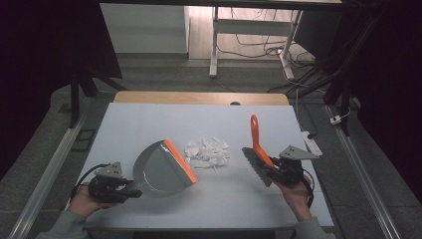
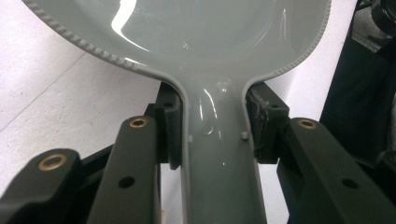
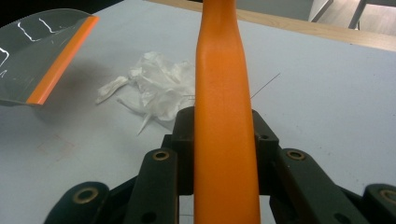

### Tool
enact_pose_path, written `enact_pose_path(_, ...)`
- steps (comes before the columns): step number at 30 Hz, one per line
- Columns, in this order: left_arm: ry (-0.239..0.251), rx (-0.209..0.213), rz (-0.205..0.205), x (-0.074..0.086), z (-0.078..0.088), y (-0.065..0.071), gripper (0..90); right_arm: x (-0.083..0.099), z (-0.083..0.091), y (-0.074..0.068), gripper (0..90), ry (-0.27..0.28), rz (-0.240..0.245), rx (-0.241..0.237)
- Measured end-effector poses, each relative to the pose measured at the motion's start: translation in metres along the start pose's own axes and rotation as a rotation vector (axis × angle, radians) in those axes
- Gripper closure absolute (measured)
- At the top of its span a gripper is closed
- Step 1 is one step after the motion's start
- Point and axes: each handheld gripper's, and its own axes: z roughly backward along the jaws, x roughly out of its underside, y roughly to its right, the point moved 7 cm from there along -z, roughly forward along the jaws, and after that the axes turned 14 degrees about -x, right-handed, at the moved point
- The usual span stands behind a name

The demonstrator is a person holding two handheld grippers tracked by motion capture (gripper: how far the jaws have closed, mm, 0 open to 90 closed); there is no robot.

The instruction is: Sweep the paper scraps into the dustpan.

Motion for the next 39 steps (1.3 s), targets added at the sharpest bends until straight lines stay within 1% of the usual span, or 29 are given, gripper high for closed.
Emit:
enact_pose_path(4, -0.016, -0.006, 0.009, 0.001, -0.001, 0.000, 61.2, -0.003, -0.004, 0.000, 70.2, -0.001, 0.002, -0.001)
enact_pose_path(7, -0.041, -0.016, 0.014, 0.002, -0.002, 0.000, 61.2, -0.008, -0.013, -0.001, 70.2, -0.001, 0.004, -0.004)
enact_pose_path(12, -0.059, -0.021, 0.022, 0.002, -0.003, -0.001, 61.2, -0.013, -0.020, -0.001, 70.2, -0.001, 0.002, -0.001)
enact_pose_path(14, -0.064, -0.022, 0.022, 0.002, -0.003, -0.001, 61.2, -0.016, -0.023, -0.001, 70.2, 0.007, -0.001, -0.002)
enact_pose_path(19, -0.067, -0.018, 0.032, 0.002, -0.003, -0.001, 61.1, -0.022, -0.029, 0.001, 70.3, 0.016, -0.011, 0.001)
enact_pose_path(27, -0.082, -0.007, 0.029, 0.003, -0.005, 0.000, 61.1, -0.027, -0.034, 0.007, 70.3, 0.022, -0.026, 0.024)
enact_pose_path(31, -0.085, -0.005, 0.033, 0.003, -0.005, 0.000, 61.1, -0.033, -0.043, 0.008, 70.2, 0.026, -0.028, 0.021)
enact_pose_path(32, -0.086, -0.004, 0.033, 0.003, -0.005, 0.000, 61.2, -0.036, -0.048, 0.008, 70.2, 0.022, -0.024, 0.020)
enact_pose_path(33, -0.087, -0.001, 0.033, 0.003, -0.005, 0.000, 61.2, -0.036, -0.048, 0.008, 70.2, 0.022, -0.024, 0.020)
enact_pose_path(39, -0.106, 0.007, 0.034, 0.005, -0.007, 0.000, 61.1, -0.040, -0.062, 0.010, 70.2, 0.007, -0.015, 0.023)
